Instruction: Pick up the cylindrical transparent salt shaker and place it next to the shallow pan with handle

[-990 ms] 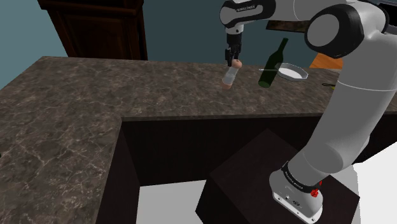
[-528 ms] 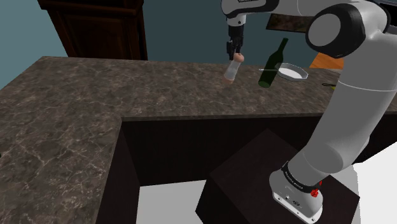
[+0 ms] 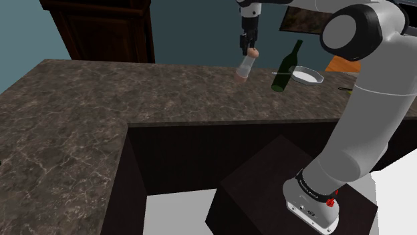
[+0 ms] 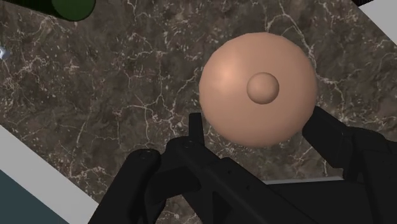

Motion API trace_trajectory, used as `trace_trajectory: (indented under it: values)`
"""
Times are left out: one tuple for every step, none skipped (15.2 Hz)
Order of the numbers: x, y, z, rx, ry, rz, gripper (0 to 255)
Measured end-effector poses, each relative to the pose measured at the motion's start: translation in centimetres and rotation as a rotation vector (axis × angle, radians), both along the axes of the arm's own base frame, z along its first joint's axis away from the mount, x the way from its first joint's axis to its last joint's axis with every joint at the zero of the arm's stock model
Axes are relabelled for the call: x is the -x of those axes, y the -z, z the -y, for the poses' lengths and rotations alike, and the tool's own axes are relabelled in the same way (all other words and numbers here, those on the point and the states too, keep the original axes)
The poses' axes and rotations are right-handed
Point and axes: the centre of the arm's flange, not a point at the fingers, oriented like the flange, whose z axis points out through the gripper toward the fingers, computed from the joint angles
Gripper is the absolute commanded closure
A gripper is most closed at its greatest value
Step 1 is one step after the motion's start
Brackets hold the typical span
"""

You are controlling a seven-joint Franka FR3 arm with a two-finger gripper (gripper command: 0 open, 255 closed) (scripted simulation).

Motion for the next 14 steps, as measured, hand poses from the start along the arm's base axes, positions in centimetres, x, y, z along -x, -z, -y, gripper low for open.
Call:
trace_trajectory:
  values:
    - [0.1, -0.5, 0.0, 0.000, 0.000, 0.000, 255]
    - [0.5, -0.8, 0.5, 0.000, 0.000, 0.000, 255]
    - [1.1, -0.9, 1.4, 0.000, 0.000, 0.000, 255]
    - [1.8, -0.9, 2.4, 0.000, 0.000, 0.000, 255]
    - [2.5, -1.1, 3.4, 0.000, 0.000, -0.001, 255]
    - [3.2, -1.1, 4.3, 0.000, 0.001, 0.000, 255]
    - [3.8, -1.1, 5.4, 0.000, 0.001, 0.000, 255]
    - [4.5, -1.1, 6.4, 0.001, 0.001, 0.000, 255]
    - [5.4, -0.9, 7.3, 0.000, 0.001, -0.001, 255]
    - [6.1, -0.9, 8.4, 0.000, 0.001, -0.001, 255]
    - [6.8, -0.9, 9.4, 0.001, 0.001, 0.000, 255]
    - [7.9, -0.9, 10.6, 0.000, 0.001, 0.000, 255]
    - [8.7, -0.7, 11.5, 0.000, 0.002, 0.000, 255]
    - [9.7, -0.9, 12.5, 0.000, 0.002, 0.000, 255]
